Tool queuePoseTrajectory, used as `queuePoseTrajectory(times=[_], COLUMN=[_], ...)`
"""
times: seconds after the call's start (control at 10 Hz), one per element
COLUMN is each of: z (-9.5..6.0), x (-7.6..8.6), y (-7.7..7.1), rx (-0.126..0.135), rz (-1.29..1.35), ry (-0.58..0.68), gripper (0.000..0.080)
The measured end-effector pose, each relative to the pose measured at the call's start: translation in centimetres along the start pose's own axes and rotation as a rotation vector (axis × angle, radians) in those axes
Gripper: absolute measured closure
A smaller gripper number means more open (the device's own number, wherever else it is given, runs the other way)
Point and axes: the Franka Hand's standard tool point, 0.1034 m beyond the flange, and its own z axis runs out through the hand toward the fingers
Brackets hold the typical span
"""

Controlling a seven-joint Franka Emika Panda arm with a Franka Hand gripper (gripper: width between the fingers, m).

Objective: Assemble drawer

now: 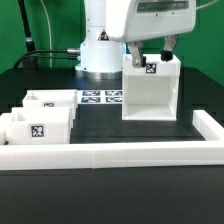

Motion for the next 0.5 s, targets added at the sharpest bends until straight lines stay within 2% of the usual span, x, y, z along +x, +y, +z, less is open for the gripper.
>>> queuePoseTrajectory(times=[0.1, 0.5], z=[-0.19, 0.05], x=[-0.3, -0.32], y=[-0.46, -0.33], rx=[-0.001, 0.002], rz=[0.01, 0.011], ry=[-0.002, -0.004], gripper=[0.015, 0.015])
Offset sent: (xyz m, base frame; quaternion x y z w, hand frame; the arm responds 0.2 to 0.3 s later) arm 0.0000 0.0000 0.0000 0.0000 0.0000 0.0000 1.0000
